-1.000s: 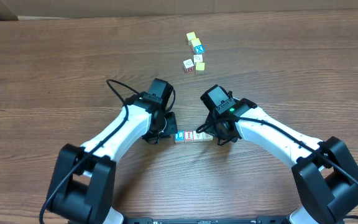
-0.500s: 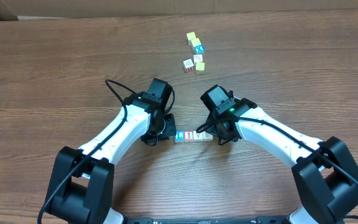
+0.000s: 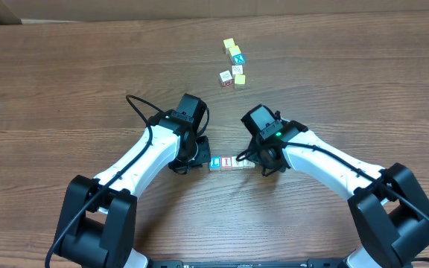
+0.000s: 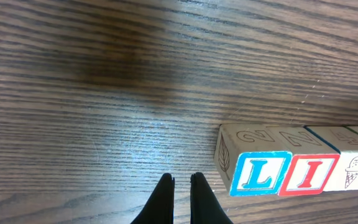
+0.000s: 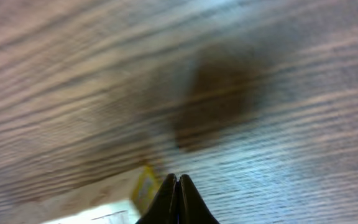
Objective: Flip 4 blocks
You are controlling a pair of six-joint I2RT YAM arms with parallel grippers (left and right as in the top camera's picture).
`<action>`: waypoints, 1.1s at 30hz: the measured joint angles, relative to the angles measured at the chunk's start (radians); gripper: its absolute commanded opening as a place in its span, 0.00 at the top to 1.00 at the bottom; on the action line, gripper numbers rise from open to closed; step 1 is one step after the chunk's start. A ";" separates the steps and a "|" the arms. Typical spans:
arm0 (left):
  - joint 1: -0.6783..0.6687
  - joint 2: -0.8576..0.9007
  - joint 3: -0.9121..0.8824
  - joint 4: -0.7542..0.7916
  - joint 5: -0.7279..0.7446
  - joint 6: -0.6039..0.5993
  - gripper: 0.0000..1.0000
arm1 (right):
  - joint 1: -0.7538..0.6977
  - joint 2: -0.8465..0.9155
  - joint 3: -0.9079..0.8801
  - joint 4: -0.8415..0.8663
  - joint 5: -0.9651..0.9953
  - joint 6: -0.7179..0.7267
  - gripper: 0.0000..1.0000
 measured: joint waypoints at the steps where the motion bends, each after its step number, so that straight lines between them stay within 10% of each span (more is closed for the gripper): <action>1: 0.000 0.000 0.000 0.001 0.000 0.000 0.96 | 0.000 0.000 -0.005 0.000 0.000 0.003 0.96; 33: -0.030 0.000 -0.066 0.118 -0.010 -0.050 0.96 | 0.000 0.002 -0.007 0.023 -0.001 0.011 0.96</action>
